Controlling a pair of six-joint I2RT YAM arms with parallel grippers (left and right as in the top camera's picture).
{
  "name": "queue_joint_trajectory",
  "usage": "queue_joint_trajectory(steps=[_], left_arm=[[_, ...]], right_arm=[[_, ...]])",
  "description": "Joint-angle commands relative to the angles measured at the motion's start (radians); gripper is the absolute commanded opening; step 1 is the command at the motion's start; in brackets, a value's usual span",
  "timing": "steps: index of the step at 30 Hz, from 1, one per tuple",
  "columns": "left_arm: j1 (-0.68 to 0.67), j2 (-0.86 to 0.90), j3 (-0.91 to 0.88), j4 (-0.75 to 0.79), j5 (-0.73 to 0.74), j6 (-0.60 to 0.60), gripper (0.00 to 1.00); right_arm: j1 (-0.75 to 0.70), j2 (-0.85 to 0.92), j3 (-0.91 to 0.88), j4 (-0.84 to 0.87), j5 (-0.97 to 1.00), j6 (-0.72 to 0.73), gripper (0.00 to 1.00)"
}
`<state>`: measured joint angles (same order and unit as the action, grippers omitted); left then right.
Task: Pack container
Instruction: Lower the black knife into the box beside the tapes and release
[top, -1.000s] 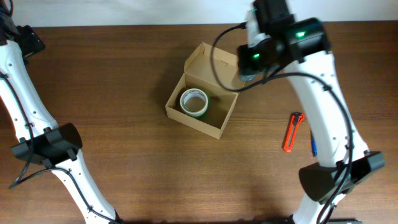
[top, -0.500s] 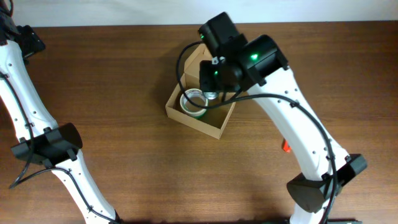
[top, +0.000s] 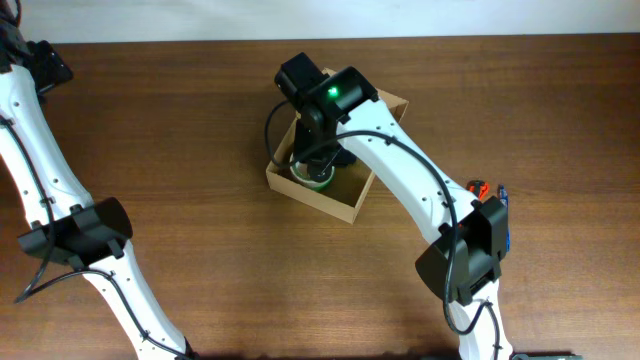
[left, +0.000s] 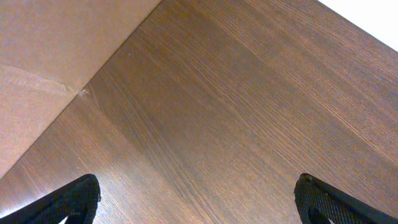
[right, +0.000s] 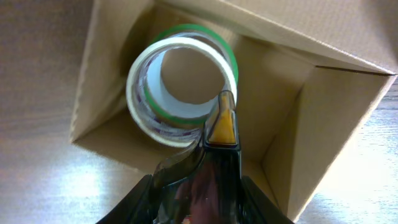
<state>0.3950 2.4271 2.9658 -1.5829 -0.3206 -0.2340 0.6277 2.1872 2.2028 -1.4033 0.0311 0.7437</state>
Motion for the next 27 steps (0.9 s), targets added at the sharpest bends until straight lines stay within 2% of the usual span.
queue_joint_trajectory(steps=[1,9,27], left_arm=[[0.001,-0.019,-0.006,-0.001,0.004,0.004,1.00],[0.001,-0.019,-0.006,-0.001,0.004,0.004,1.00],[0.001,-0.019,-0.006,-0.001,0.004,0.004,1.00]], right_arm=[[-0.027,-0.008,0.011,0.004,0.031,0.052,0.36],[-0.075,-0.008,-0.016,-0.011,0.015,0.089,0.36],[-0.087,-0.008,-0.264,0.068,-0.082,0.130,0.36]])
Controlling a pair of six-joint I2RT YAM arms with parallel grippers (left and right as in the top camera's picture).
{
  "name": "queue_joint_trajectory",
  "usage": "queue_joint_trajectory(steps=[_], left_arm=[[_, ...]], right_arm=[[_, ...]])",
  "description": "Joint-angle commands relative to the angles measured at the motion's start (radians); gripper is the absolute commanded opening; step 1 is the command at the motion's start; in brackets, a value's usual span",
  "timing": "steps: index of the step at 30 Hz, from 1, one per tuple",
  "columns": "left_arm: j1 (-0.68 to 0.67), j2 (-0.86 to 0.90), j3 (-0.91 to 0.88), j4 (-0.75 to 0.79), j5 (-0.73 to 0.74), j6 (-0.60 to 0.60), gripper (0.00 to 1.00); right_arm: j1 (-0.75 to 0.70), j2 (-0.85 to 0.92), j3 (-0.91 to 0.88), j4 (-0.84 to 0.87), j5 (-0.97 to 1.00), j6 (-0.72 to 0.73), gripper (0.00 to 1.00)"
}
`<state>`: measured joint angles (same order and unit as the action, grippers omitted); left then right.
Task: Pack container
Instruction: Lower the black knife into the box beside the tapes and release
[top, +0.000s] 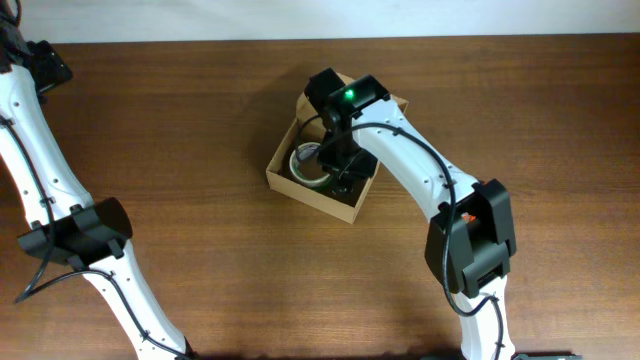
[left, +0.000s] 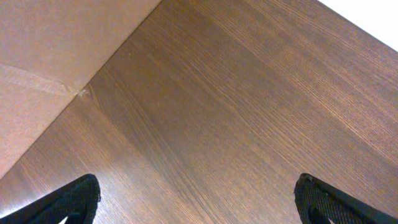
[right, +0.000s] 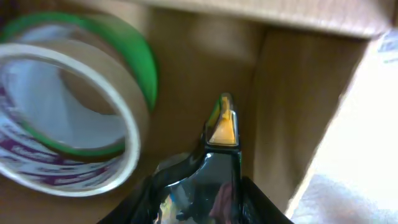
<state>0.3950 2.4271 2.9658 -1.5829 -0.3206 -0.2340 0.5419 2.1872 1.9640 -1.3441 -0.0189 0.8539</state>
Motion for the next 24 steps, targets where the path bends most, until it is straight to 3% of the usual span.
queue_joint_trajectory(steps=[1,7,11,16,24], left_arm=[[0.001,-0.019,-0.006,-0.001,0.004,0.004,1.00],[0.001,-0.019,-0.006,-0.001,0.004,0.004,1.00],[0.001,-0.019,-0.006,-0.001,0.004,0.004,1.00],[0.001,-0.019,-0.006,-0.001,0.004,0.004,1.00],[0.001,-0.019,-0.006,-0.001,0.004,0.004,1.00]], right_arm=[[-0.001,-0.008,-0.039,0.017,-0.043,0.019,0.36],[-0.002,-0.007,-0.084,0.062,-0.056,0.020,0.37],[-0.023,-0.008,-0.090,0.070,-0.056,0.023,0.49],[-0.068,-0.008,-0.090,0.085,-0.056,0.012,0.49],[-0.092,-0.008,-0.080,0.206,-0.052,-0.248,0.51]])
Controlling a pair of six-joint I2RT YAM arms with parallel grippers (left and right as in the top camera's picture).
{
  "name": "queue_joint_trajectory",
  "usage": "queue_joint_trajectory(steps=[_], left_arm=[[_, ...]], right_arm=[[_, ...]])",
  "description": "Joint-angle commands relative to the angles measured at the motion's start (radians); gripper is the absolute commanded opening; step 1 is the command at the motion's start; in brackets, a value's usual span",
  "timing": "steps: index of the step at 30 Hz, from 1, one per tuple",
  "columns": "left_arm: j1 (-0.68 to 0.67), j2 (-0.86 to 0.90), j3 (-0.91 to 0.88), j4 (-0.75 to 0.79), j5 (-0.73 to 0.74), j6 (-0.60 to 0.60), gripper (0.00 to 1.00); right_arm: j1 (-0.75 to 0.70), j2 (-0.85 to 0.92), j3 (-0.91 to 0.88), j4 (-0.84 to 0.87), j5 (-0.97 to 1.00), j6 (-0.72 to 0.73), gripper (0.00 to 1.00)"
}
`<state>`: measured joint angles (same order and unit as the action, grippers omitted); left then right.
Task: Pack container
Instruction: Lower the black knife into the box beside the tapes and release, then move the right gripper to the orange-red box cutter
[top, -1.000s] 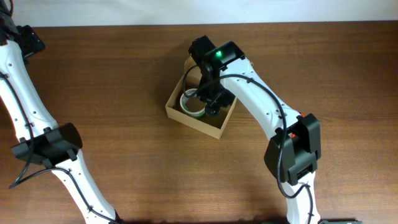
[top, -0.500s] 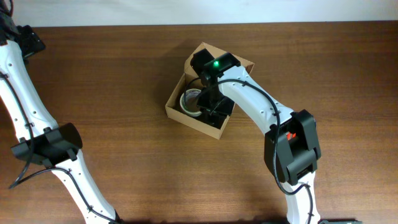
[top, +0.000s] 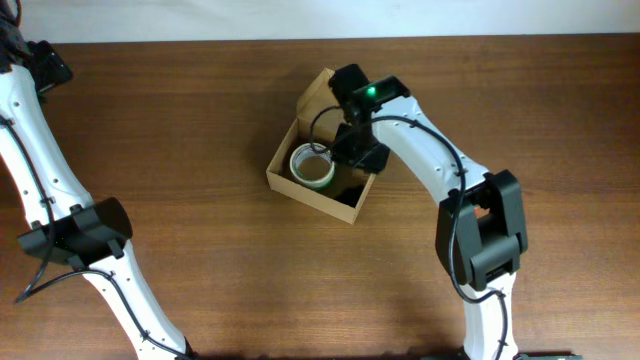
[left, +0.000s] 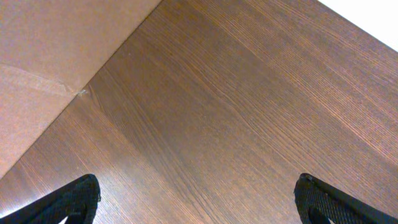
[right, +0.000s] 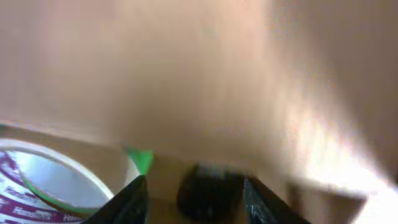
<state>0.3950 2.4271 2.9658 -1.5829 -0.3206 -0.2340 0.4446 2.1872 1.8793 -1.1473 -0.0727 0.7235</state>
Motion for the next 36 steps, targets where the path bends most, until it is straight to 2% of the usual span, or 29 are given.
queue_joint_trajectory(steps=[1,6,17,24,27,32,36], left_arm=[[0.001,-0.019,-0.006,-0.001,0.004,0.004,1.00],[0.001,-0.019,-0.006,-0.001,0.004,0.004,1.00],[0.001,-0.019,-0.006,-0.001,0.004,0.004,1.00],[0.001,-0.019,-0.006,-0.001,0.004,0.004,1.00],[0.001,-0.019,-0.006,-0.001,0.004,0.004,1.00],[0.001,-0.019,-0.006,-0.001,0.004,0.004,1.00],[0.001,-0.019,-0.006,-0.001,0.004,0.004,1.00]], right_arm=[[0.006,-0.008,0.011,0.011,0.010,-0.142,0.53],[-0.006,-0.008,0.045,0.019,0.047,-0.244,0.55],[-0.101,-0.008,0.064,0.060,0.074,-0.353,0.56],[-0.123,-0.022,0.111,0.045,-0.041,-0.579,0.56],[-0.117,-0.039,0.190,-0.008,-0.040,-0.593,0.56],[-0.111,-0.042,0.466,-0.209,-0.021,-0.615,0.58],[-0.122,-0.042,0.657,-0.366,0.070,-0.602,0.60]])
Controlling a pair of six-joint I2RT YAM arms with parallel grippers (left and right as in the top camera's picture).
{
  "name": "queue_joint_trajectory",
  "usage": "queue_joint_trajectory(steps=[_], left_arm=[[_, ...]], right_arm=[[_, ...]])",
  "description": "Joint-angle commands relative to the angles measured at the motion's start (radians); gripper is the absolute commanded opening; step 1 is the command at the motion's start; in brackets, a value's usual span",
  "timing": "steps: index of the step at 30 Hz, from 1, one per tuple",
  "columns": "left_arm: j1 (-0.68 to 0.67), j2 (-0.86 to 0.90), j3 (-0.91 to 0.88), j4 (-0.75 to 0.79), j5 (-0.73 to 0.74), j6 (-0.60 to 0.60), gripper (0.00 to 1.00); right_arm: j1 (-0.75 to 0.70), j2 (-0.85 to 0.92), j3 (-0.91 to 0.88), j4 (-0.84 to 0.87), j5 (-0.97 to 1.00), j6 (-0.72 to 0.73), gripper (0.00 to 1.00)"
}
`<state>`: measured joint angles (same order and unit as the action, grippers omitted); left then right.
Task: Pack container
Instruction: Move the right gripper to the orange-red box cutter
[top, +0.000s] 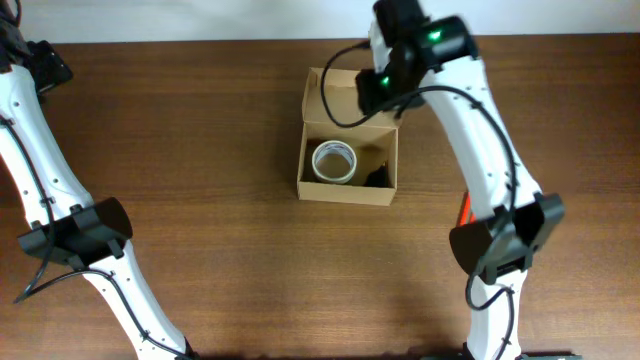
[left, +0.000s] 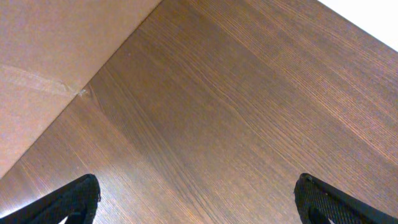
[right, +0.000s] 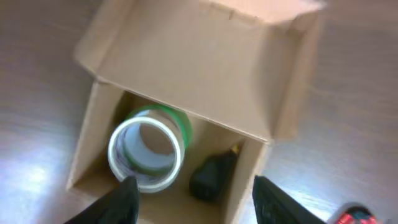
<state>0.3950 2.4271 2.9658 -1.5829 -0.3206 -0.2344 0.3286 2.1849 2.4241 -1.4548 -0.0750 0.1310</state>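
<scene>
An open cardboard box (top: 348, 192) stands mid-table with its back flap up. Inside lie a white tape roll on a green one (top: 333, 162) and, to their right, a black tool with a yellow tip (top: 378, 177). In the right wrist view the rolls (right: 148, 149) and the tool (right: 213, 174) lie side by side. My right gripper (right: 196, 186) hangs open and empty above the box, and overhead it shows at the back flap (top: 385, 85). My left gripper (left: 198, 186) is open over bare wood, far off at the left.
A red and orange item (top: 463, 208) lies right of the box, half behind my right arm; its red tip shows in the right wrist view (right: 357, 214). A cardboard sheet (left: 37, 62) lies by the left gripper. The table's far edge runs just behind the box.
My right gripper was low inside the box and is now high above its back edge, open. The box, slanted before, now sits square and a little to the right. Left arm unchanged.
My right gripper held the black tool over the tape rolls in the slanted box. Then the tool was down beside the rolls. Then the gripper was open with the tool lying in the box. Now it is clear above, and the box stands straight.
</scene>
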Motion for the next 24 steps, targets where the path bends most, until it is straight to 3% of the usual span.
queue_joint_trajectory(steps=[1,6,10,19,24], left_arm=[[0.001,-0.019,-0.006,-0.001,0.004,0.005,1.00],[0.001,-0.019,-0.006,-0.001,0.004,0.005,1.00],[0.001,-0.019,-0.006,-0.001,0.004,0.005,1.00],[0.001,-0.019,-0.006,-0.001,0.004,0.005,1.00],[0.001,-0.019,-0.006,-0.001,0.004,0.005,1.00]], right_arm=[[-0.011,-0.040,0.142,-0.097,0.109,0.010,0.60],[-0.057,-0.048,0.194,-0.237,0.200,0.047,0.60],[-0.105,-0.116,0.103,-0.241,0.194,0.049,0.61],[-0.276,-0.422,-0.522,-0.097,0.183,0.038,0.63],[-0.336,-0.492,-0.821,-0.008,0.139,0.044,0.65]])
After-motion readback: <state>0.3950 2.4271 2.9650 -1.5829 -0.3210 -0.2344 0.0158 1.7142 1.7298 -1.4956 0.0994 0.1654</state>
